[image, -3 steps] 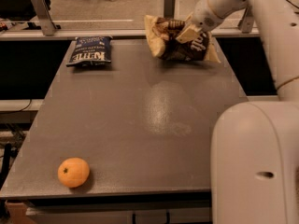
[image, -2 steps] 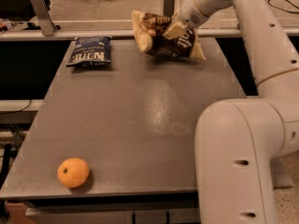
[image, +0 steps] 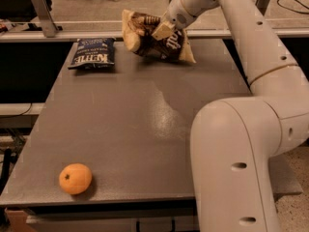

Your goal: Move brown chip bag near blue chip bag

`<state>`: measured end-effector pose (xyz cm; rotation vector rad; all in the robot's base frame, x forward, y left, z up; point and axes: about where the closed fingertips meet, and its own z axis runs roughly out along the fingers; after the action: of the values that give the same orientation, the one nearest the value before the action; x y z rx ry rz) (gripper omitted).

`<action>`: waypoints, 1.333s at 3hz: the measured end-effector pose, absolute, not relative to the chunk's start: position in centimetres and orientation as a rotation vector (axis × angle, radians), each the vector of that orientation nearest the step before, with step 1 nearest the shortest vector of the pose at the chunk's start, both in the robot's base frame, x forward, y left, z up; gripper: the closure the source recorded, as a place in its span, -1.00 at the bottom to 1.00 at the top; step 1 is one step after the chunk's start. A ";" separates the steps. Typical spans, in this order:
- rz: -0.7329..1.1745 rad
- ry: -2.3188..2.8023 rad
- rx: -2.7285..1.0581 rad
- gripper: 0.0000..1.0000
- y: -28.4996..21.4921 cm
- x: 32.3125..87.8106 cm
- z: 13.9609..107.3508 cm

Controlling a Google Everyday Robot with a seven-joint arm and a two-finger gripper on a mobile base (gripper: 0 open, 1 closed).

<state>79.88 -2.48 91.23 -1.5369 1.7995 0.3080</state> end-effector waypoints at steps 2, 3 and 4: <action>0.368 1.873 -1.528 0.16 0.6 79.2 89.1; 0.403 1.895 -1.531 -0.28 1.3 78.5 88.1; 0.446 1.882 -1.551 -0.76 2.3 77.3 88.0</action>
Offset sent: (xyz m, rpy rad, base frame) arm -0.0227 0.0402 -0.0320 -0.0077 0.1223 -0.0286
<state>77.30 2.32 88.03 -1.5509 1.8817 0.4463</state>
